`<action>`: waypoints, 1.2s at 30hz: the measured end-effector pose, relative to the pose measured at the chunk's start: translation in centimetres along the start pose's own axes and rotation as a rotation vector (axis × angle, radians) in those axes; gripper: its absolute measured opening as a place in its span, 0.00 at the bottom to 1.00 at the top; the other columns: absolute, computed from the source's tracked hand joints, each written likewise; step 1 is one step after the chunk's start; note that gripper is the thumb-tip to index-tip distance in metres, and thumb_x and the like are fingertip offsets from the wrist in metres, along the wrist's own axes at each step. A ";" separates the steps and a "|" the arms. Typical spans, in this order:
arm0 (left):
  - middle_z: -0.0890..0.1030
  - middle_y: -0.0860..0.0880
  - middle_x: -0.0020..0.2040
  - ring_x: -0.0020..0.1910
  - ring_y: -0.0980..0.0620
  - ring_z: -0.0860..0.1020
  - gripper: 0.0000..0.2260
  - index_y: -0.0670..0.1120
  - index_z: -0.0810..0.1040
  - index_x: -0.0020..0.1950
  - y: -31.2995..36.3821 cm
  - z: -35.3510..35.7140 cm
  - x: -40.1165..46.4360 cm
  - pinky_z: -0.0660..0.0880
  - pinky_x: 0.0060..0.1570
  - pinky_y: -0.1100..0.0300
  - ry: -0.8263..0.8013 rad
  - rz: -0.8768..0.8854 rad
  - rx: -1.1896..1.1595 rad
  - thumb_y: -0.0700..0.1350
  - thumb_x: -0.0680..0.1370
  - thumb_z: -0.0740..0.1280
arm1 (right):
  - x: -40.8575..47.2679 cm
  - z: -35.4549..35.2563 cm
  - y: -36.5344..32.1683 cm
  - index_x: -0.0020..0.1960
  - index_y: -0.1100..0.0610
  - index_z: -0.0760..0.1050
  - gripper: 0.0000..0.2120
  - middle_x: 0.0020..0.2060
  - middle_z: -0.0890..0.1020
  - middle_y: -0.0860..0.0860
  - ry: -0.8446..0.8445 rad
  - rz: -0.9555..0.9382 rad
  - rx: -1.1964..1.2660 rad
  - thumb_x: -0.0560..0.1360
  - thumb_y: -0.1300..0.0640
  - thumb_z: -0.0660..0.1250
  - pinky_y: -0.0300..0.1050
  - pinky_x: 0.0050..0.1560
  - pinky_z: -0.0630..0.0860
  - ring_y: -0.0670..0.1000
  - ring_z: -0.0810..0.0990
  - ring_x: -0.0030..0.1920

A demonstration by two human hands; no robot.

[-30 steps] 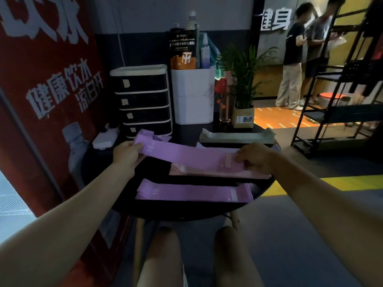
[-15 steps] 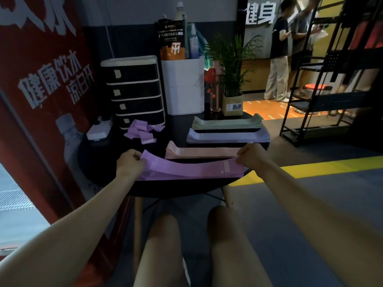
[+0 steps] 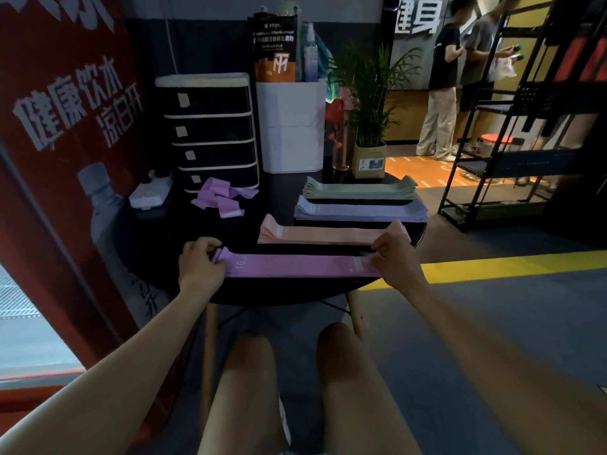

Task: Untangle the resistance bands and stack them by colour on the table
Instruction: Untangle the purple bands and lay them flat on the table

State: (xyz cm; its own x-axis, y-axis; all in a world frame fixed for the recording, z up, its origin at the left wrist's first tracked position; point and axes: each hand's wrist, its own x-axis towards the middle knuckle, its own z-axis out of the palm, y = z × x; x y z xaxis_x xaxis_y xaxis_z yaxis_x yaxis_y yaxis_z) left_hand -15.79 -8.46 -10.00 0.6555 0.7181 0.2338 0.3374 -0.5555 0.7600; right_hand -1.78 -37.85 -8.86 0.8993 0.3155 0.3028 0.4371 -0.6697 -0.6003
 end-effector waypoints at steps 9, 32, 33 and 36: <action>0.68 0.51 0.66 0.61 0.49 0.72 0.15 0.50 0.75 0.60 -0.4 0.5 -0.7 0.69 0.54 0.59 -0.066 0.086 0.034 0.36 0.77 0.59 | -0.7 0.4 -3.0 0.55 0.59 0.78 0.13 0.56 0.73 0.57 -0.014 -0.246 -0.040 0.71 0.61 0.70 0.45 0.58 0.68 0.57 0.69 0.60; 0.72 0.47 0.67 0.64 0.49 0.72 0.19 0.47 0.70 0.68 -0.3 0.2 -0.3 0.68 0.60 0.59 -0.116 -0.038 -0.122 0.40 0.77 0.65 | -1.2 3.6 -5.5 0.66 0.53 0.72 0.20 0.63 0.72 0.54 -0.349 -0.324 -0.180 0.75 0.50 0.66 0.47 0.66 0.64 0.56 0.68 0.65; 0.72 0.47 0.67 0.64 0.49 0.71 0.19 0.46 0.70 0.68 -0.1 0.1 -0.2 0.67 0.59 0.60 -0.109 -0.048 -0.167 0.39 0.77 0.65 | -1.0 3.5 -5.8 0.65 0.55 0.73 0.19 0.62 0.73 0.54 -0.336 -0.324 -0.158 0.76 0.50 0.65 0.47 0.65 0.66 0.56 0.70 0.63; 0.72 0.47 0.66 0.66 0.51 0.70 0.19 0.45 0.71 0.67 0.5 -0.5 0.1 0.67 0.59 0.61 -0.079 -0.082 -0.268 0.40 0.76 0.67 | -0.2 3.5 -7.2 0.58 0.58 0.77 0.15 0.55 0.77 0.55 -0.260 -0.322 -0.041 0.77 0.50 0.64 0.45 0.57 0.71 0.54 0.75 0.57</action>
State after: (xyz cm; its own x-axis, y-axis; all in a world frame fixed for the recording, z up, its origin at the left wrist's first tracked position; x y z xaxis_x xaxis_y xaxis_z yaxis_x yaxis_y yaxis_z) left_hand -15.83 -8.44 -9.31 0.6873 0.7156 0.1247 0.2079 -0.3583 0.9102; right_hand -5.03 -30.74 -7.13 0.6923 0.6692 0.2700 0.7007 -0.5337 -0.4736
